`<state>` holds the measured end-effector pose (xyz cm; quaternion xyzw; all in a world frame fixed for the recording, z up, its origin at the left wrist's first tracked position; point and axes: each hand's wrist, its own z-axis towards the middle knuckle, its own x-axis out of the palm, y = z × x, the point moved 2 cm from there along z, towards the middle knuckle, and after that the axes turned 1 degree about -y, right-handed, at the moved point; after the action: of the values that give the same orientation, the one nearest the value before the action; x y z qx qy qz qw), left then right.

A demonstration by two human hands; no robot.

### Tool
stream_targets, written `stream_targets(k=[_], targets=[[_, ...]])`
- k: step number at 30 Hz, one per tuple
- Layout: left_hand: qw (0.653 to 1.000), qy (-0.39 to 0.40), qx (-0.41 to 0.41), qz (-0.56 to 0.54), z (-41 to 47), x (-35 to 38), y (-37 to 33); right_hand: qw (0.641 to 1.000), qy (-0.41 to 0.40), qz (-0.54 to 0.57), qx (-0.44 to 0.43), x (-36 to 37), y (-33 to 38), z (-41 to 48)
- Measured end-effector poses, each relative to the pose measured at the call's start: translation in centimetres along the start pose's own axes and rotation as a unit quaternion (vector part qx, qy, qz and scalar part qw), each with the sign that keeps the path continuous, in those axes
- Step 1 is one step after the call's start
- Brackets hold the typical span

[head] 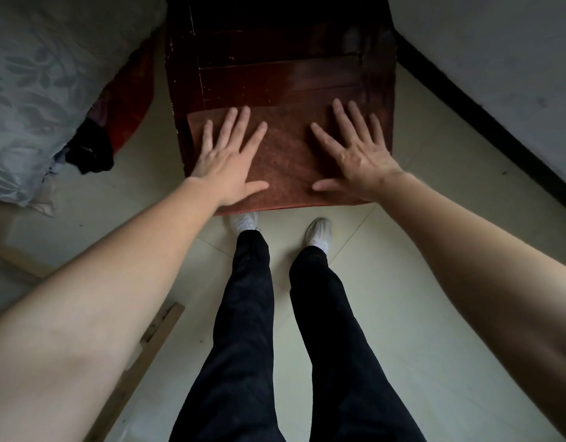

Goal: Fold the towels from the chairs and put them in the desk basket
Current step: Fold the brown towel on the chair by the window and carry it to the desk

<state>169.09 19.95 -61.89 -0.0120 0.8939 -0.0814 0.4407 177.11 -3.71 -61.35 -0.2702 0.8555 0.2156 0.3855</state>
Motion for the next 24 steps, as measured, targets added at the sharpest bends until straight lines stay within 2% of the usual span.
stream_targets(k=[3,7,11,12,14,16,17,24], targets=[[0.997,0.047,-0.002,0.061,1.4,0.2,2.0,0.996,0.037,-0.074,0.024,0.4,-1.6,1.4],[0.995,0.049,-0.010,0.088,2.4,-0.5,3.1,0.995,0.043,-0.061,0.070,-0.7,-3.6,2.5],[0.996,0.061,-0.024,0.068,2.6,-1.1,2.5,0.994,0.077,-0.043,0.056,-1.3,-3.6,2.7],[0.996,0.057,-0.024,0.058,2.5,-1.3,2.0,0.996,0.063,0.001,0.060,-1.6,-3.6,2.4],[0.999,0.026,0.001,0.034,2.4,-1.8,0.5,0.990,-0.016,0.109,0.087,-2.0,-4.1,1.8],[0.999,-0.019,0.030,0.013,2.7,-2.3,-1.2,0.974,-0.088,0.157,0.134,-2.4,-4.9,1.3],[0.999,-0.030,0.036,0.006,2.9,-2.4,-2.0,0.969,-0.096,0.169,0.150,-2.5,-5.5,1.2],[0.998,0.000,0.036,0.043,5.4,-0.9,-3.0,0.935,0.074,0.264,0.222,-3.0,-7.3,1.1]])
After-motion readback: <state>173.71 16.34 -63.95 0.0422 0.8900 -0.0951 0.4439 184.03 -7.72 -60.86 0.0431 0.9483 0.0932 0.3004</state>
